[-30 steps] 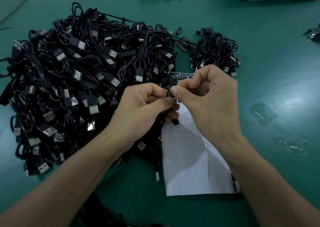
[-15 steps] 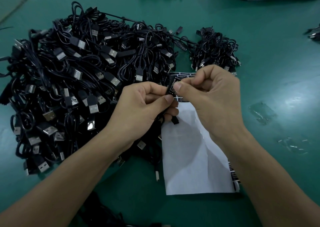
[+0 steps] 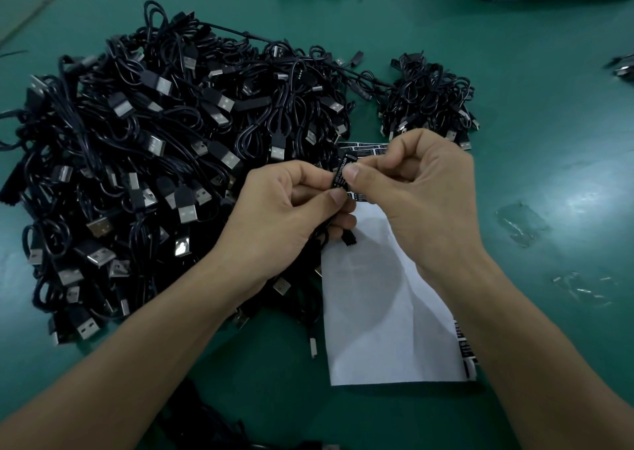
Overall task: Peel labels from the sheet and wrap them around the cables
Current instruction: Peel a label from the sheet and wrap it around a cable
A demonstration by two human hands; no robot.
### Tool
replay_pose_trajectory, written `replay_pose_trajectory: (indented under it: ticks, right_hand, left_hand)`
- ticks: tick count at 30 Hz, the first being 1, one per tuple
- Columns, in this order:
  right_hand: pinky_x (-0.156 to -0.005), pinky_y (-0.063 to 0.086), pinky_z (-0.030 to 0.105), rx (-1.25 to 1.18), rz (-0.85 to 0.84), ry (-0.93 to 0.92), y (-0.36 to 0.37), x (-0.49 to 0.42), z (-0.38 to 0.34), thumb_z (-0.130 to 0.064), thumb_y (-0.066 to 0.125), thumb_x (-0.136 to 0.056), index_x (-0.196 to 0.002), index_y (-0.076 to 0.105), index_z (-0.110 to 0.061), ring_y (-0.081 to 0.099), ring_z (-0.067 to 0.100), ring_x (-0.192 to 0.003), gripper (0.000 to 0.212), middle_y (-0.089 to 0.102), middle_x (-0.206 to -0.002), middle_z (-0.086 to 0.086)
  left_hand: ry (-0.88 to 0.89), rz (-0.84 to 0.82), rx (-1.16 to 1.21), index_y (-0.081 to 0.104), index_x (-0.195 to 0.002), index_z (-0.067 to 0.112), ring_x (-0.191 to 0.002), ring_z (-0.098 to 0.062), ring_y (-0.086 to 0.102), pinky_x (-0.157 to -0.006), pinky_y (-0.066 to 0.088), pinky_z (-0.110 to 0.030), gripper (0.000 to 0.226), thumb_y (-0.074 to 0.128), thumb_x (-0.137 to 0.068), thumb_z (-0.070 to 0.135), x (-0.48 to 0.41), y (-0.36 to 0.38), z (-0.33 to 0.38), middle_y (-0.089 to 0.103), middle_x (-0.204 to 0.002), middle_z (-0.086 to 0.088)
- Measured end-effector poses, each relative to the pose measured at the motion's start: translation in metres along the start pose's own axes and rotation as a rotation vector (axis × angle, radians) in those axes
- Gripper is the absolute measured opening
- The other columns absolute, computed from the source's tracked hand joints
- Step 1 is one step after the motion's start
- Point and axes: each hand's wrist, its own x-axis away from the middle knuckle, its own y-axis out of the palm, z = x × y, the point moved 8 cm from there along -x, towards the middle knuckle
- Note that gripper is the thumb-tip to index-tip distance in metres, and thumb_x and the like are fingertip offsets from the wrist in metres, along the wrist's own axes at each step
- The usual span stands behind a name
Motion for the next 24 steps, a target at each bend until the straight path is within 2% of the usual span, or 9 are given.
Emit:
replay_pose_trajectory:
  ticks: [5, 11, 17, 24]
  right_hand:
    - [-0.068, 0.060, 0.029, 0.023, 0.006, -0.009, -0.0001, 0.0003, -0.0014, -0.003, 0.082, -0.076, -0.073, 0.051, -0.021, 0.073, 0.011, -0.068, 0.036, 0.075, -0.072, -0.007]
    - [-0.065, 0.056, 0.021, 0.006, 0.001, -0.018, 0.0009, 0.0020, -0.0027, 0.001, 0.080, -0.077, -0.073, 0.050, -0.019, 0.072, 0.011, -0.066, 0.036, 0.075, -0.070, -0.008]
    - [-0.064, 0.057, 0.022, 0.005, -0.006, -0.019, 0.0005, 0.0025, -0.0036, 0.002, 0.079, -0.077, -0.074, 0.050, -0.018, 0.073, 0.011, -0.066, 0.036, 0.075, -0.071, -0.007]
    - [-0.064, 0.059, 0.028, 0.025, 0.008, -0.058, 0.0000, 0.0043, -0.0073, 0.003, 0.078, -0.074, -0.070, 0.045, -0.020, 0.073, 0.013, -0.067, 0.040, 0.073, -0.067, -0.005]
  left_hand:
    - [0.000, 0.007, -0.013, 0.068, -0.098, 0.001, -0.075, -0.025, 0.076, -0.075, 0.060, -0.043, 0.007, 0.066, -0.093, 0.006, 0.0001, 0.0000, 0.0001, 0.078, -0.083, -0.010]
    - [0.002, 0.006, -0.011, 0.068, -0.096, 0.001, -0.075, -0.025, 0.076, -0.076, 0.060, -0.043, 0.005, 0.066, -0.093, 0.005, 0.0003, 0.0002, 0.0003, 0.078, -0.083, -0.012]
    - [0.000, 0.008, -0.002, 0.067, -0.095, -0.001, -0.075, -0.026, 0.076, -0.077, 0.060, -0.046, 0.006, 0.066, -0.093, 0.005, 0.0011, 0.0005, 0.0016, 0.077, -0.083, -0.013]
    - [0.007, -0.001, 0.005, 0.067, -0.091, -0.001, -0.072, -0.023, 0.075, -0.070, 0.061, -0.036, 0.003, 0.065, -0.092, 0.001, 0.0024, 0.0013, 0.0032, 0.077, -0.081, -0.012]
